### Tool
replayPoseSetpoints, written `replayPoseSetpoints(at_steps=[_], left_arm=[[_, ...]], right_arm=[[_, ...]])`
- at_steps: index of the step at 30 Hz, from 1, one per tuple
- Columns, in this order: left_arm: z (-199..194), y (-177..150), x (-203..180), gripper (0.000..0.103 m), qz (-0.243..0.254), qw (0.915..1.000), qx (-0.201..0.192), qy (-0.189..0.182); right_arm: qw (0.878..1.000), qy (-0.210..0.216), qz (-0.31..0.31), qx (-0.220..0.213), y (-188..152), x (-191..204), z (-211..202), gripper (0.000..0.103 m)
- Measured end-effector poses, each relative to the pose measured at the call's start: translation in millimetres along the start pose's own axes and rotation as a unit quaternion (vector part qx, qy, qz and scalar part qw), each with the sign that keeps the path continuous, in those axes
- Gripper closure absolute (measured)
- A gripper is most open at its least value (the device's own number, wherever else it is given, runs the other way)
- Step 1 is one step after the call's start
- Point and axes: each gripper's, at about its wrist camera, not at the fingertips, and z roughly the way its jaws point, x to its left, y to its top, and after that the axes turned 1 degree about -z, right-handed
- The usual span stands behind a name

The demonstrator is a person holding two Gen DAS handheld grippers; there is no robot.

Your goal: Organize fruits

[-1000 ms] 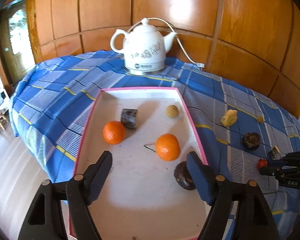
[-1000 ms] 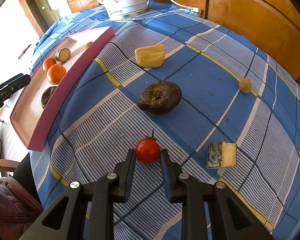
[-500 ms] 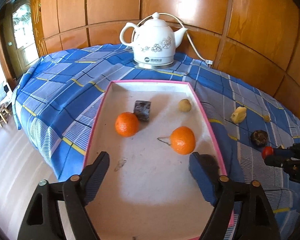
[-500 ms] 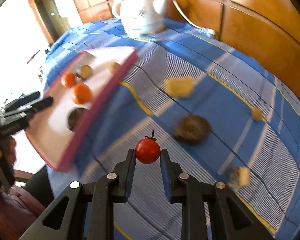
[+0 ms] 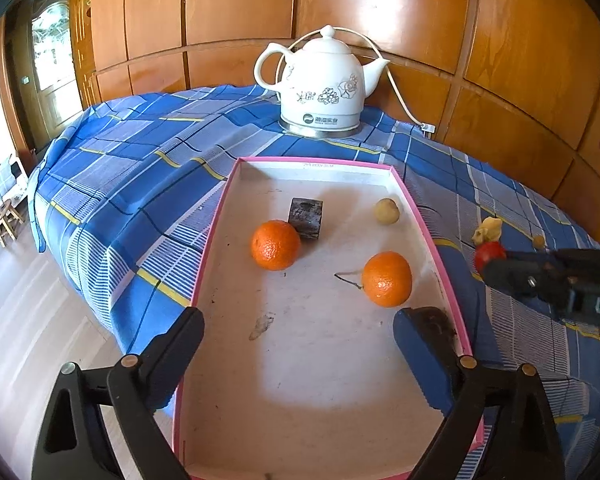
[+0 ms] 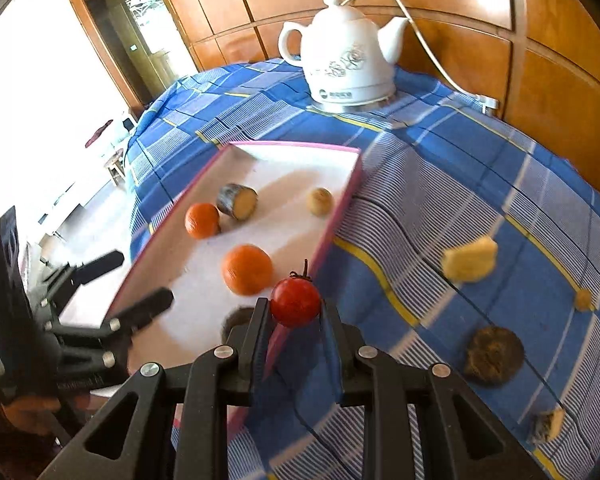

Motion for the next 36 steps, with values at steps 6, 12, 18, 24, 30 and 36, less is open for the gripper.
replayPoseSetpoints(at_steps=[6, 12, 18, 24, 30, 36], left_arm=[[1, -2, 2, 0.004, -0.001, 1.0000, 0.003, -0.003], [1, -3, 3, 0.003, -0.001, 1.0000, 0.004, -0.006], [2, -4, 6, 0.002, -0.005, 1.0000, 0.006, -0.006], [2, -4, 6, 0.002, -0.007, 0.9999, 0.006, -0.008], [-3, -2, 3, 0.002, -0.007, 0.9999, -0.001, -0.015], [-11, -1, 0, 0.002, -0.001, 0.9997, -0.015, -0.016]], right_arm=[[1.000, 0.002, 0.003, 0.001, 16, 9, 16, 0.078], [1.000, -0.010, 0.004, 0.000, 34, 17, 33, 0.077], [1.000, -0.021, 0.016, 0.004, 43, 16, 48, 0.068], [0.999, -0.024, 0.024, 0.004, 30, 13, 39, 0.068], [0.999, -0.032, 0.024, -0.008, 15, 14, 23, 0.067], [0.999, -0.049, 0.009, -0.017, 3, 18, 8, 0.066]])
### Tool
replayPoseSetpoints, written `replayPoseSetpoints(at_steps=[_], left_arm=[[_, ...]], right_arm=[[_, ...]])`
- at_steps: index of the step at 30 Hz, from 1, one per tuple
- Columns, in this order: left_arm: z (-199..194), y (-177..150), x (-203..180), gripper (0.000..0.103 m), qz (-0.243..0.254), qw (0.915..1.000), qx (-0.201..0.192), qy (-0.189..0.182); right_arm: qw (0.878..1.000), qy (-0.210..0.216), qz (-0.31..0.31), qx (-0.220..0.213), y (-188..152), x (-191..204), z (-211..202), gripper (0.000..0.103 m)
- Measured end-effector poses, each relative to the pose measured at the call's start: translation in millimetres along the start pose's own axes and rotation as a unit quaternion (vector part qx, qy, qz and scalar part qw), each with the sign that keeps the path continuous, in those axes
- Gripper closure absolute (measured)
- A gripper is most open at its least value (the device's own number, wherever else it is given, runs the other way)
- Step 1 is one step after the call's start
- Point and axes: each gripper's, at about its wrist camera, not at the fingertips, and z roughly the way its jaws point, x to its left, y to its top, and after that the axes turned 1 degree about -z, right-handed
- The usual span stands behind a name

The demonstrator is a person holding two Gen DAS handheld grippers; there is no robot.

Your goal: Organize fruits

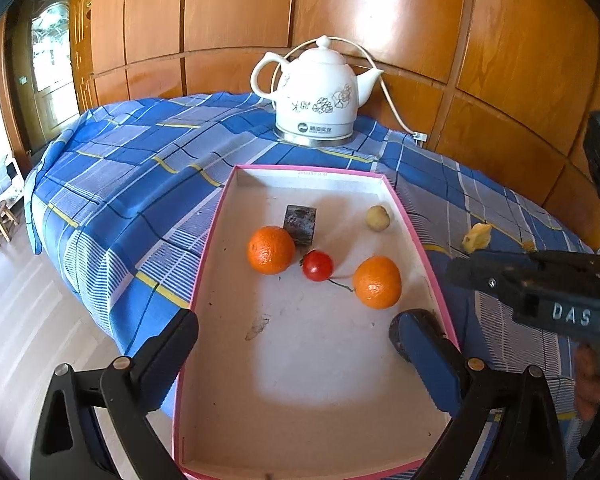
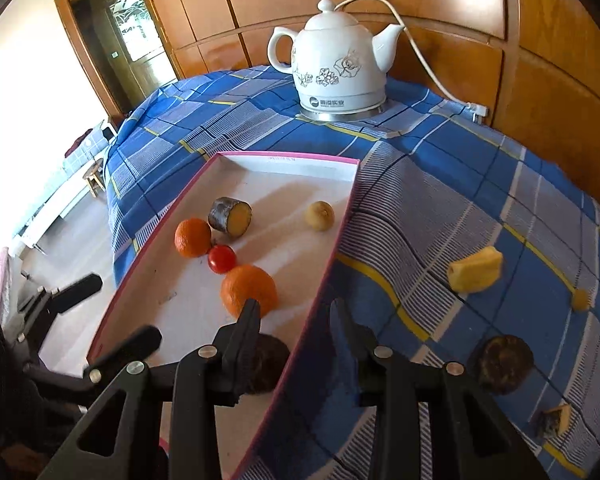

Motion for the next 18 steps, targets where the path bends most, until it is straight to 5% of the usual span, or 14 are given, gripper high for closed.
replayPoseSetpoints(at_steps=[18], left_arm=[[-6, -3, -16, 0.004, 0.019, 0.9996, -0.002, -0.021]], right_arm=[[1.000, -0.024, -0.015, 0.000, -31, -11, -25, 0.066]])
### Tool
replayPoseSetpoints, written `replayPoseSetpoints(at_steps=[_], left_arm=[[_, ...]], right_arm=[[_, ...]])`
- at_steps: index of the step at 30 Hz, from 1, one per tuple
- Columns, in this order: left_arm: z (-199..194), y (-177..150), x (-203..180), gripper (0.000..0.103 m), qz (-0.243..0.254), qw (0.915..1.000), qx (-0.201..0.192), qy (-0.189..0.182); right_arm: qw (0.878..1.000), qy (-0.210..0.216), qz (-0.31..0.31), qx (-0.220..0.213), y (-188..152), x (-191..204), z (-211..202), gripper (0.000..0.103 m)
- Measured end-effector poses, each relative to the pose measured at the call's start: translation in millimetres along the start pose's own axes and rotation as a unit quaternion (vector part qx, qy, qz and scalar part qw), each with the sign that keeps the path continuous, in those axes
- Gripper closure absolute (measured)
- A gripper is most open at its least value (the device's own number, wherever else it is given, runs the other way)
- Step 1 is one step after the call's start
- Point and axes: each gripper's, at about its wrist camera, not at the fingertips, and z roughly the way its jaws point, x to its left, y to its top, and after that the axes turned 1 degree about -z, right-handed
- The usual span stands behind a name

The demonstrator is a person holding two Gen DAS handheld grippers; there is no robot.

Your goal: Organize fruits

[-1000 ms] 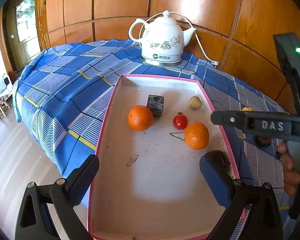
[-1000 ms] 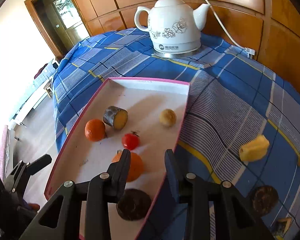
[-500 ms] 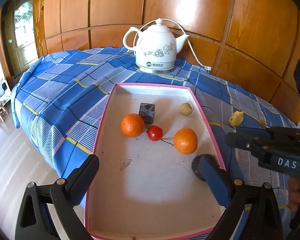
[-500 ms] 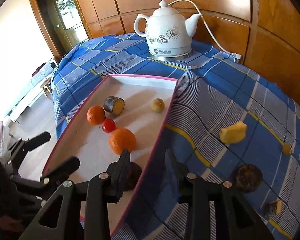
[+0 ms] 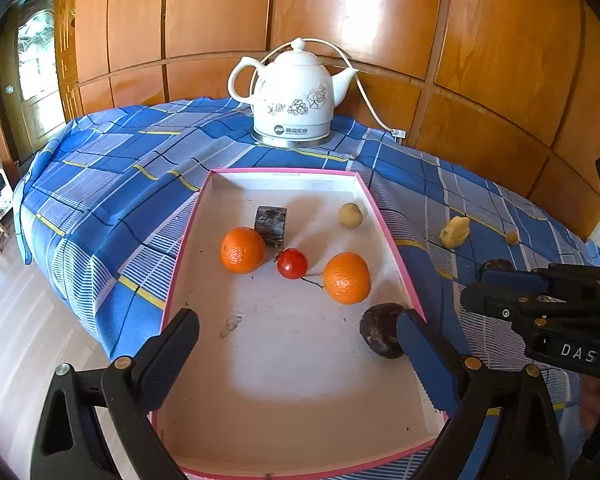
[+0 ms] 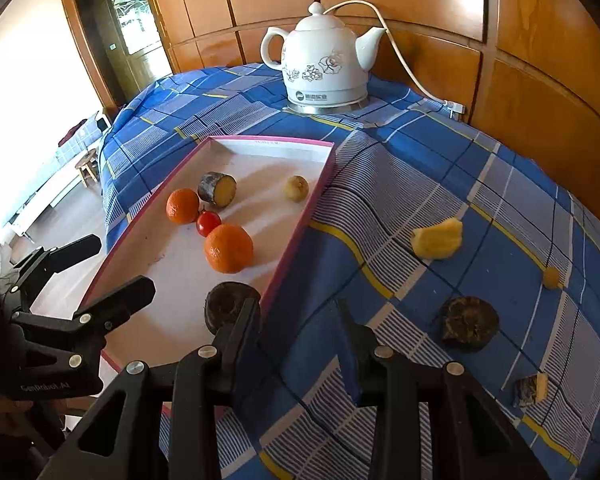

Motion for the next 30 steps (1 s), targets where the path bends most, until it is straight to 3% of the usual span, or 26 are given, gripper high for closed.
replayPoseSetpoints(at_steps=[14, 18, 23, 30], left_arm=[[2, -3, -12, 0.006, 0.015, 0.9998, 0.009, -0.011], [6, -2, -9, 0.013, 0.008, 0.9998, 0.018, -0.010], [7, -2, -11, 0.020, 0.016, 0.9995, 0.023, -0.016], [9, -2, -29, 0.030, 0.041, 0.9972, 0.033, -0.052]], right_arm=[[0.999, -0.033, 0.011, 0.004, -14, -36, -15, 0.066], [0.999, -0.044, 0.026, 0.005, -19, -56, -22, 0.066], [0.996, -0.074, 0.047, 0.007, -24, -92, -36, 0.066], [0.986, -0.118, 0.114, 0.005, -38, -164, -64, 0.066]])
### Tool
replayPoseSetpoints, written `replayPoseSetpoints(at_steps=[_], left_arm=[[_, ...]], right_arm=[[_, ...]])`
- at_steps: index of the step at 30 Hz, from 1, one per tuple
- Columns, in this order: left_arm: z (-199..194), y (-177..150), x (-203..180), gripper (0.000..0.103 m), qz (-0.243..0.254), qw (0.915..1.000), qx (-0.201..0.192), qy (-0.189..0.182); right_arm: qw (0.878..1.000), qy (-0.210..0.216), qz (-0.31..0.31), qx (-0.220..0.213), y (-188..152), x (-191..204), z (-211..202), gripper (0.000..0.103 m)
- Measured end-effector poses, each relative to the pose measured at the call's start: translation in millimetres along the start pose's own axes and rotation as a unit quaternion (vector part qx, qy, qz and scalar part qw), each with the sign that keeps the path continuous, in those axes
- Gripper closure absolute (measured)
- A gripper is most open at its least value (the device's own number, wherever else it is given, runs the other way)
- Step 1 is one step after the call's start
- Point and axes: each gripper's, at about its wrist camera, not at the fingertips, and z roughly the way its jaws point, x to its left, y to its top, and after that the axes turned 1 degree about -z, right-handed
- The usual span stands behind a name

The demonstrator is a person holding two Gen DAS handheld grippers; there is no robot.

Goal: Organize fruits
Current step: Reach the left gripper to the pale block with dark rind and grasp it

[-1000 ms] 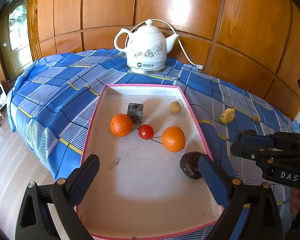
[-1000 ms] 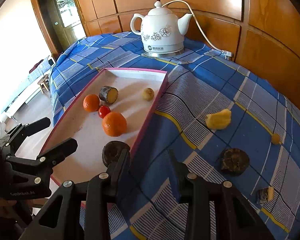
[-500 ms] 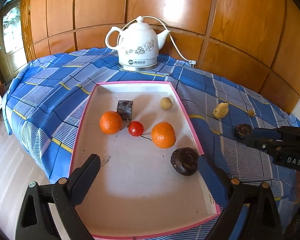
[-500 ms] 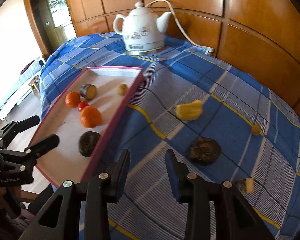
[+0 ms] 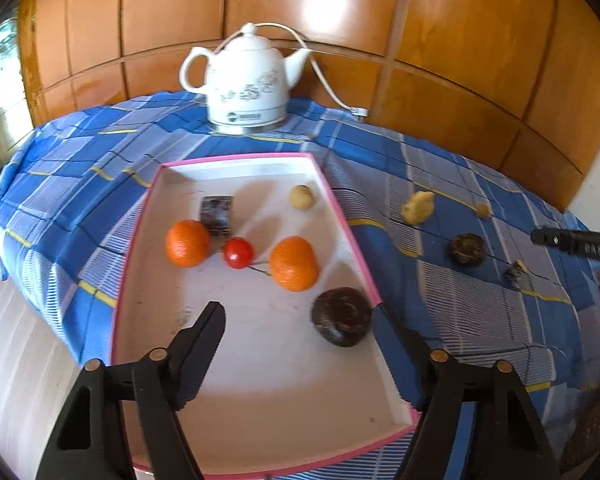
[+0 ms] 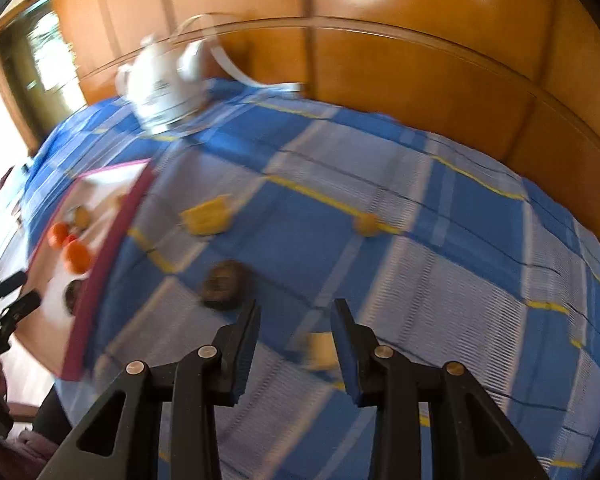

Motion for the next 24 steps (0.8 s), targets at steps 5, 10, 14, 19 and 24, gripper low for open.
replayPoseSetpoints(at_steps=[5, 10, 14, 19, 24], left_arm=[[3, 0, -13, 0.031, 0.015, 0.9997, 0.009, -0.019], [4, 1, -23, 0.031, 0.027, 0.9993, 0.016, -0.023], [6, 2, -32, 0.030, 0.039, 0.9986, 0.022, -0.028], [9, 8, -50, 0.031, 0.059, 0.9969, 0.028, -0.045], [16, 15, -70, 0.034, 0.079, 0.9940, 0.038, -0.065]], right_arm=[[0.997, -0.030, 0.069, -0.001, -5, -53, 1, 0.066], [0.987, -0.027, 0.161, 0.011, -11, -87, 6, 0.066], [0.981, -0.021, 0.191, 0.014, -13, -97, 6, 0.066], [0.980, -0.013, 0.199, 0.014, -14, -97, 5, 0.066], [0.981, -0.008, 0.191, 0.016, -12, -93, 6, 0.066]])
